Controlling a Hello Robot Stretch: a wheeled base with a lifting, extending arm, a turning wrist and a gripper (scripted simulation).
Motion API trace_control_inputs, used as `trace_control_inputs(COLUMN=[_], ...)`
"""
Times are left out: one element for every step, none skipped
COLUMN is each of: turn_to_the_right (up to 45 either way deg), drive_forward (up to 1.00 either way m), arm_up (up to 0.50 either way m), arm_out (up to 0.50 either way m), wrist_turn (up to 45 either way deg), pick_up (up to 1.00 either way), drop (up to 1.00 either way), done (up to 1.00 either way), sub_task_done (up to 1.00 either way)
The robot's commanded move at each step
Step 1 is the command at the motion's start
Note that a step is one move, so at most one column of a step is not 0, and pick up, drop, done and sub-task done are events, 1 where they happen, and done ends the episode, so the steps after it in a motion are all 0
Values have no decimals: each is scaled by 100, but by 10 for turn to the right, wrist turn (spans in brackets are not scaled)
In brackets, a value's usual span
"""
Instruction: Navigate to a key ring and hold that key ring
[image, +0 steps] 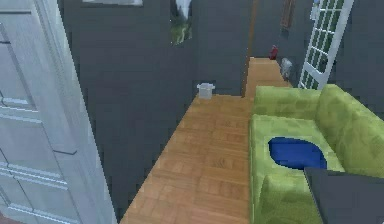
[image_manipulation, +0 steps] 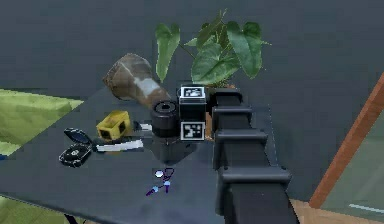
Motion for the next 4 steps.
trace_control_inputs(turn_to_the_right=[0,0,0,0], drive_forward=[0,0,0,0], arm_up=[0,-24,0,10], arm_out=[0,0,0,0], wrist_turn=[90,0,0,0], pick_up=[0,0,100,0], drop=[0,0,0,0], done=[0,0,0,0], sub_task_done=[0,0,0,0])
